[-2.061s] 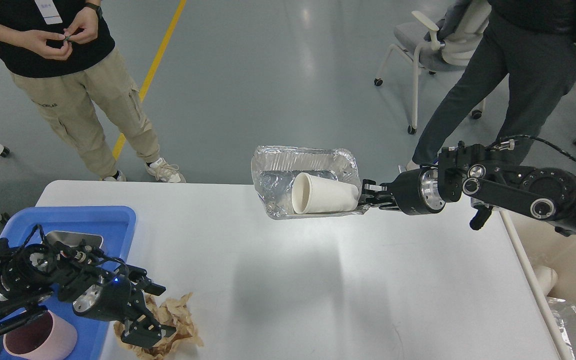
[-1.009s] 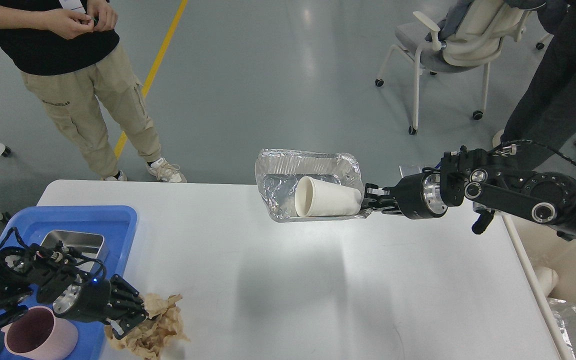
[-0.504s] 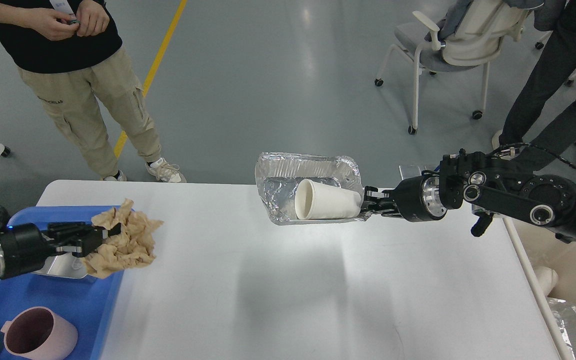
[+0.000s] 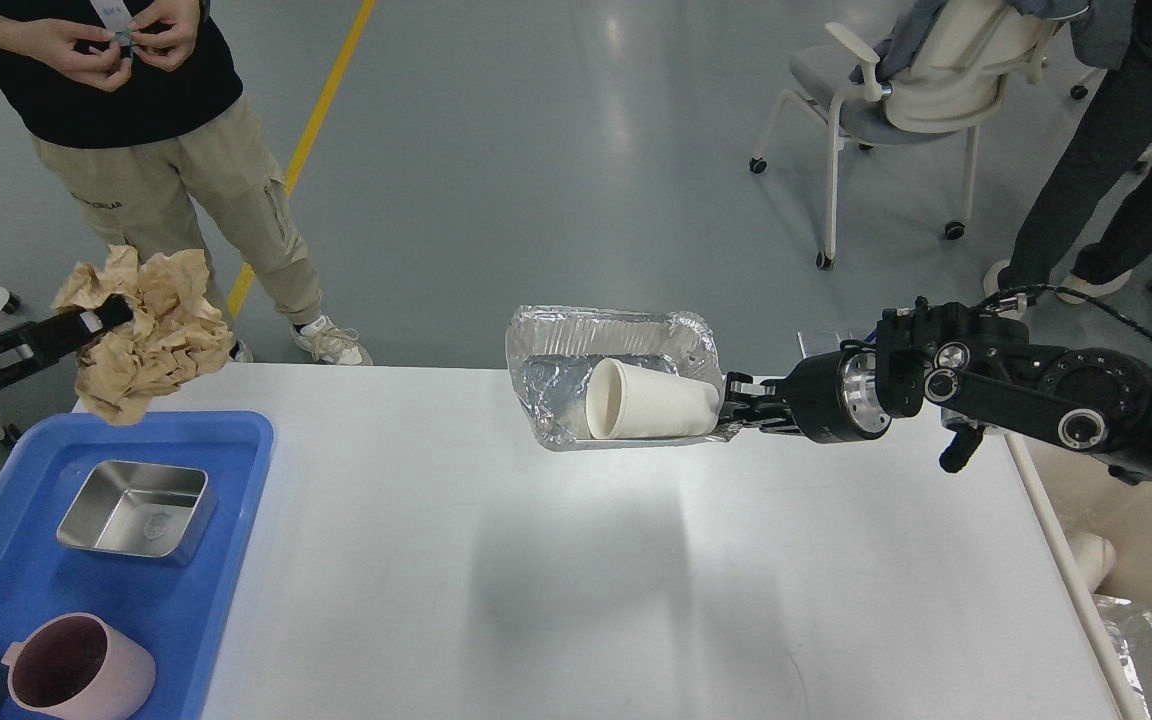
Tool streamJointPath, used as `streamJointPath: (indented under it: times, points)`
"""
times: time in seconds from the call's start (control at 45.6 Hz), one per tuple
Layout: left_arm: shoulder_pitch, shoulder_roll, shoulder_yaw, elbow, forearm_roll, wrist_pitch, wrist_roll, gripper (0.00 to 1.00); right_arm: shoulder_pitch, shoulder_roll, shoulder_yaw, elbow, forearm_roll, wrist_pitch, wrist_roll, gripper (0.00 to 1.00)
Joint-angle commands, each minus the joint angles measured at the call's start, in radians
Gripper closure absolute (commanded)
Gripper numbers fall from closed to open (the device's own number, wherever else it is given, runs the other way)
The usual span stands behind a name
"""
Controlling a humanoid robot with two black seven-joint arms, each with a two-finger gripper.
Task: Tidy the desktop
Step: 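Lift the crumpled paper up toward the foil tray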
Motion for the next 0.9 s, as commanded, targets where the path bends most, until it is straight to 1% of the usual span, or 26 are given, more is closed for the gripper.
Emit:
streamJointPath:
  times: [0.0, 0.175, 0.351, 0.526, 0.658, 0.746, 0.877]
  points:
    - [-0.002, 0.069, -0.005, -0.088, -0.076, -0.005, 0.012, 0.93, -0.005, -0.002, 0.002, 0.000, 0.000, 0.000, 0.000, 1.00]
    - [-0.002, 0.108, -0.021, -0.171, -0.193, -0.003, 0.013, 0.92, -0.002, 0.001, 0.002, 0.002, 0.000, -0.011, 0.000, 1.00]
    - [-0.002, 0.111, -0.022, -0.237, -0.293, 0.001, 0.012, 0.92, 0.003, -0.001, 0.002, 0.014, 0.000, -0.012, -0.002, 1.00]
    - [-0.006, 0.103, -0.018, -0.234, -0.276, 0.006, 0.013, 0.93, 0.006, -0.004, 0.002, 0.016, 0.002, -0.012, 0.000, 1.00]
    - [-0.031, 0.100, -0.024, -0.206, -0.126, 0.005, 0.016, 0.92, 0.017, -0.002, 0.002, 0.022, 0.002, -0.012, 0.000, 1.00]
    - [-0.096, 0.088, -0.022, -0.185, 0.012, -0.014, 0.036, 0.92, 0.023, -0.001, 0.002, 0.022, 0.002, -0.011, 0.000, 1.00]
    - [-0.199, 0.011, -0.021, -0.114, 0.234, -0.115, 0.047, 0.92, 0.028, 0.001, 0.001, 0.022, 0.002, -0.012, 0.000, 1.00]
